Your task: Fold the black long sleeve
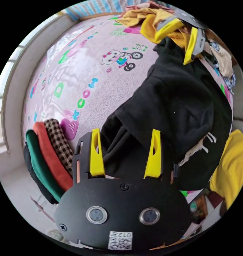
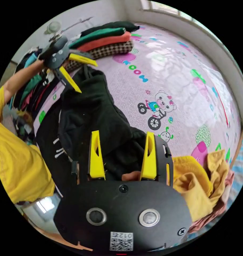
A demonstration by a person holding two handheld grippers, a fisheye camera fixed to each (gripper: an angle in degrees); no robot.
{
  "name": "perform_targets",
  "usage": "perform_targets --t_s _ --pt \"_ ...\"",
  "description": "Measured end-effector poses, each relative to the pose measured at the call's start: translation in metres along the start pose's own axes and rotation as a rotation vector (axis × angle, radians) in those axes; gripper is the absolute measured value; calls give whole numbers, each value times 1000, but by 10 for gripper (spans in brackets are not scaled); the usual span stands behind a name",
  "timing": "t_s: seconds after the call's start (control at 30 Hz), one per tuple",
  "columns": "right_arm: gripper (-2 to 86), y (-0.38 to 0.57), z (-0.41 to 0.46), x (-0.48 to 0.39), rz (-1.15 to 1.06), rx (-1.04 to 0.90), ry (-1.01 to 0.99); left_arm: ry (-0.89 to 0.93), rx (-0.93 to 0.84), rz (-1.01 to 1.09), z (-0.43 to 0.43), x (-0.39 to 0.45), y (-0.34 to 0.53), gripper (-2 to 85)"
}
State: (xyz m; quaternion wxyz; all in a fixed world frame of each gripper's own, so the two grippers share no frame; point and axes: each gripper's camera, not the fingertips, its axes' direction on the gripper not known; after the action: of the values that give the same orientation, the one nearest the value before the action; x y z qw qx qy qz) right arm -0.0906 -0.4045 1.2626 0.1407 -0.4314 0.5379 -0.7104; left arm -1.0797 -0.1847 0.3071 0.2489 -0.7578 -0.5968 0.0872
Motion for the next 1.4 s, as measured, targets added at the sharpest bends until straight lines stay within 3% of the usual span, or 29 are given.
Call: perform_targets --t_s 0.13,0.37,0.43,0.63,0.77,1.0,1.17,1.4 --pt "226 -40 40 13 -159 -217 -53 109 -44 84 18 -26 -26 248" --pt "211 -66 79 39 -230 -461 -151 250 -125 109 51 -58 -39 264" --pt "200 -68 87 36 -244 -475 -176 310 -131 110 57 -57 -37 260" --pt "172 -66 93 28 -218 -427 -199 260 -109 94 52 -38 -36 224" --pt "109 -57 94 9 -145 -435 -231 395 -194 15 45 -29 -33 122" --pt "64 -17 29 -56 -131 -235 -111 227 -121 -12 -33 30 4 47" --pt "56 30 -27 -161 -191 -150 110 -51 -55 21 -119 135 48 35" --pt "57 109 -70 -309 -208 -32 348 -275 41 -11 -189 287 122 36"
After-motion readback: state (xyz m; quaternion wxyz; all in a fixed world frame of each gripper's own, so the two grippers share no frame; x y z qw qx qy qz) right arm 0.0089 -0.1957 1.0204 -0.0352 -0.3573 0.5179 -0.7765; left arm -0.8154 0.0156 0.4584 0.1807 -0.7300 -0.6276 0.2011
